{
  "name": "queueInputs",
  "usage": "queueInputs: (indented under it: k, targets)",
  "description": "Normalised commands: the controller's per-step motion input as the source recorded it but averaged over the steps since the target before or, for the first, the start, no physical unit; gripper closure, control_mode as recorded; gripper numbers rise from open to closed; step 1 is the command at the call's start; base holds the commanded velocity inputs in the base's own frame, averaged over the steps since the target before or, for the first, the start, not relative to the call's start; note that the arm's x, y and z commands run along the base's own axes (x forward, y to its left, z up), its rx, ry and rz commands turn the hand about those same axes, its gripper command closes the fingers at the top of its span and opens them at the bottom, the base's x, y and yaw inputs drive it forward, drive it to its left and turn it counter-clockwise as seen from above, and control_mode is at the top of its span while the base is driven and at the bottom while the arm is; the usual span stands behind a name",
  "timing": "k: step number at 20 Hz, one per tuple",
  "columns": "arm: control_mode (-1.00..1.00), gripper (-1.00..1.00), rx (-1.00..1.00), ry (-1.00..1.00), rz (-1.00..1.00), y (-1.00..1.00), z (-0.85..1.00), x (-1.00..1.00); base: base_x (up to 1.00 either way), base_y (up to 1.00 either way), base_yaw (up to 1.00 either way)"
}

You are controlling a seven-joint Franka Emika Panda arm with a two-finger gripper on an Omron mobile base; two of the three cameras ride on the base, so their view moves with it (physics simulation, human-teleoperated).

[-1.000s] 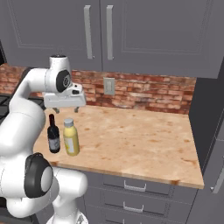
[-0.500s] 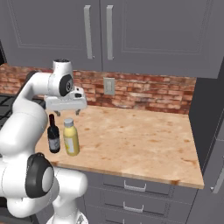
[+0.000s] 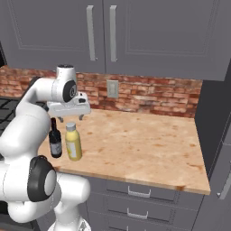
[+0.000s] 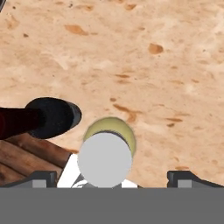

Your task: There is a wine glass and glass cup on the dining counter. Place the wine bottle next to the wine glass and the juice bottle next to the glass cup.

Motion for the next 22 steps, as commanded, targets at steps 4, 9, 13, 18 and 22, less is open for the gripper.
queueInputs:
  k: [4, 9, 13, 18, 22]
  targets:
    - [-1.0, -1.0, 0.0, 0.0, 0.05, 0.01, -0.12, 0.03, 0.0, 0.0, 0.0]
    - [-1.0, -1.0, 0.0, 0.0, 0.04, 0.01, -0.06, -0.01, 0.0, 0.0, 0.0]
    - [-1.0, -1.0, 0.0, 0.0, 0.02, 0.0, -0.04, -0.06, 0.0, 0.0, 0.0]
    - [-1.0, -1.0, 0.0, 0.0, 0.01, 0.0, -0.07, -0.06, 0.0, 0.0, 0.0]
    - [-1.0, -1.0, 0.0, 0.0, 0.0, 0.0, -0.09, -0.05, 0.0, 0.0, 0.0]
